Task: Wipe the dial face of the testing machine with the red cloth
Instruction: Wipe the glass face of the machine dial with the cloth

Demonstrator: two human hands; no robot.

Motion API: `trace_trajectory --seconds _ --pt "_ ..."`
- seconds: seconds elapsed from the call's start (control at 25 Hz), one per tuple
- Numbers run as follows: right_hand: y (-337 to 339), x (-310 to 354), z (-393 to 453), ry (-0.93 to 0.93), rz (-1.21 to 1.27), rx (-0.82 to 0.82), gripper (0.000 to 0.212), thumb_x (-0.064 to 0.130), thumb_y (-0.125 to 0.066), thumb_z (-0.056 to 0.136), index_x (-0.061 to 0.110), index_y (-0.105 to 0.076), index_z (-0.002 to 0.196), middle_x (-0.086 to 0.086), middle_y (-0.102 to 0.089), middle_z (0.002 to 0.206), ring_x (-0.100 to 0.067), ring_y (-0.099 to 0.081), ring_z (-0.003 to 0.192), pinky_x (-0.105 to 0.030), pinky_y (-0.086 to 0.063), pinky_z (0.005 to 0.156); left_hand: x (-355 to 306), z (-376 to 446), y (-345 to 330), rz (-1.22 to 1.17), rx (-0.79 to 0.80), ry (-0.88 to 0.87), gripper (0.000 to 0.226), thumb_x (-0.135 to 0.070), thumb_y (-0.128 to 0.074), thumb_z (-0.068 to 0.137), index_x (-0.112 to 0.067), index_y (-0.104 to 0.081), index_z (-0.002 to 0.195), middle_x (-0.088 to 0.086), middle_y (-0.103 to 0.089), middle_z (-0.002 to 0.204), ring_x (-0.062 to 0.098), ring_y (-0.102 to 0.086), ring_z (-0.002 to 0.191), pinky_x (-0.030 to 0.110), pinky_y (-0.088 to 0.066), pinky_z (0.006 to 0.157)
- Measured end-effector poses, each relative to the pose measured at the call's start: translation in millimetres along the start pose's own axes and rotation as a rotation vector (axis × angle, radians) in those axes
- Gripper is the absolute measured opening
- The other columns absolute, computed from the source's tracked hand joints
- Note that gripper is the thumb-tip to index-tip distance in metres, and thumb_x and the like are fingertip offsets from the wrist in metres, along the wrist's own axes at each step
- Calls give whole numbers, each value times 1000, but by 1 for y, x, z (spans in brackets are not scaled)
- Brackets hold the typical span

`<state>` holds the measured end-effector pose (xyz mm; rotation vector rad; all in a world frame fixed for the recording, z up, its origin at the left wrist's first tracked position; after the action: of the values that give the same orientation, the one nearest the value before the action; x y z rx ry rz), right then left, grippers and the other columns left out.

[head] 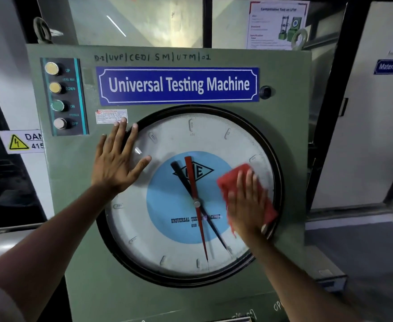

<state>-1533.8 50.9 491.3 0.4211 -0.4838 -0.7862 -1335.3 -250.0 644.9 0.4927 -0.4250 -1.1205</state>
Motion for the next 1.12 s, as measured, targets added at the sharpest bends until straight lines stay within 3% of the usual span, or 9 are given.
trace_trajectory --seconds 0.16,0.32,0.44,0.56,0.72,0.8,0.96,1.12 --pt "13 8 64 -77 -2 -74 62 44 -25 110 20 -20 167 -10 -23 174 -25 -23 160 -56 -11 128 0 -2 0 -9 1 1 86 -72 -27 98 -28 -4 169 2 1 178 19 -1 164 48 -11 129" --pt "-9 -3 -44 -143 -33 -4 67 43 -26 110 19 -5 169 -10 -14 175 -26 -18 162 -56 -15 129 1 0 -2 -25 -5 -1 86 -73 -28 98 -30 -2 168 1 0 178 21 -4 164 49 -14 128" --pt "-17 -7 -101 -146 34 57 69 42 -27 107 16 -7 167 -13 -10 174 -29 -16 161 -63 -26 124 1 -5 -4 -27 -16 11 85 -72 -29 98 -32 -1 168 0 2 178 21 -3 165 50 -13 128" --pt "-5 -8 -53 -151 32 50 66 42 -26 108 16 -8 166 -13 -12 174 -31 -17 161 -63 -25 124 2 -12 -3 -44 -2 16 84 -72 -28 99 -32 0 168 0 2 178 22 -2 165 50 -12 129" --pt "10 -1 37 -220 37 -13 65 42 -28 110 20 -11 169 -10 -14 176 -26 -14 162 -59 -11 129 2 -14 1 -75 30 30 84 -73 -26 99 -34 3 168 0 5 178 21 1 165 49 -9 130" --pt "3 1 15 -239 3 -47 65 42 -28 111 18 -13 169 -10 -16 175 -27 -18 162 -59 -14 129 2 -14 2 -84 46 33 84 -73 -26 99 -33 3 168 0 5 178 20 2 165 48 -8 131" --pt "-10 7 -86 -144 15 67 69 43 -28 108 16 -7 168 -12 -10 175 -28 -14 161 -62 -25 124 2 -15 7 -112 83 23 86 -71 -27 99 -29 0 168 0 6 177 20 2 165 48 -9 132" --pt "10 19 5 -150 59 50 66 41 -27 108 14 -14 167 -15 -16 174 -32 -20 161 -63 -21 125 1 -16 14 -154 116 34 87 -68 -27 99 -22 -1 169 -1 6 177 20 0 165 44 -6 132"
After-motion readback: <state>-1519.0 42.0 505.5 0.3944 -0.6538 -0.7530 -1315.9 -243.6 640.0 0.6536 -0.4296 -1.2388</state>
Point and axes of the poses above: each hand's wrist, its own z-axis towards the middle knuckle, its own y-axis out of the back of the hand, x = y × z, the point moved 3 cm from there along z, towards the middle knuckle
